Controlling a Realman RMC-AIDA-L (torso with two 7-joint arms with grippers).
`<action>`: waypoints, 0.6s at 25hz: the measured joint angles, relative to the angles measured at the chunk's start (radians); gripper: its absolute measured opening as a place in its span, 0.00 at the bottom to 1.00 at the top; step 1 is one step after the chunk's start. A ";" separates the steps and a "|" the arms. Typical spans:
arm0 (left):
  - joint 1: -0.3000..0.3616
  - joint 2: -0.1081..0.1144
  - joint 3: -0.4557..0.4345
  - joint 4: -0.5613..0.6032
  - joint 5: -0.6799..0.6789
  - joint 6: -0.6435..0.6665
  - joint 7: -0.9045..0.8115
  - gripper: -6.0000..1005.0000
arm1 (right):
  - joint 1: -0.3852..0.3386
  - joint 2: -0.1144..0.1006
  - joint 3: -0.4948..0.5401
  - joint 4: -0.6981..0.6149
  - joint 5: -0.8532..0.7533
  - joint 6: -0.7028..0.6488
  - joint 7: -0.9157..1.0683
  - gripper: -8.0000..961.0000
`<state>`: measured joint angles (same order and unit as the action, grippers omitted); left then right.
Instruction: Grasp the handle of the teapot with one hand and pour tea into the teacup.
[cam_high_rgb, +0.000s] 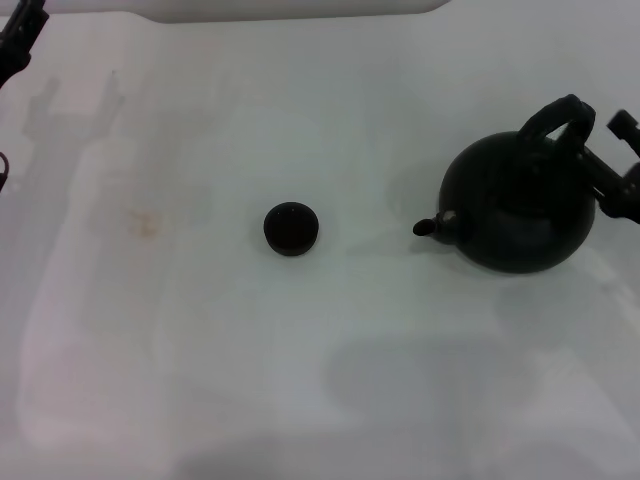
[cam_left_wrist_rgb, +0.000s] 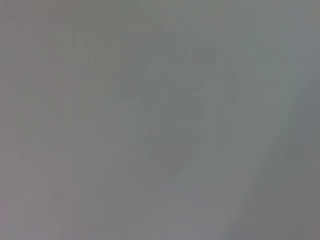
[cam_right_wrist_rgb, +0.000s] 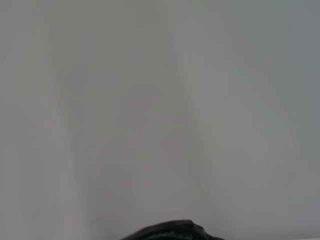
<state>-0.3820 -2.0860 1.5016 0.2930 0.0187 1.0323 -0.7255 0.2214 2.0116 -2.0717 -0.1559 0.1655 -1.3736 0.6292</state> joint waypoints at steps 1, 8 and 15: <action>0.000 0.000 0.000 0.000 0.000 0.000 0.000 0.87 | -0.023 -0.001 0.000 0.002 0.000 -0.032 0.012 0.77; 0.000 0.000 0.001 0.000 0.004 0.000 0.000 0.87 | -0.054 -0.001 0.043 0.043 0.013 -0.087 -0.012 0.92; 0.000 0.001 0.015 0.000 0.003 0.000 0.010 0.87 | -0.023 0.012 0.194 -0.001 0.014 -0.057 -0.248 0.92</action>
<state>-0.3819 -2.0851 1.5170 0.2930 0.0216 1.0323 -0.7159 0.1989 2.0233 -1.8782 -0.1567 0.1794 -1.4309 0.3812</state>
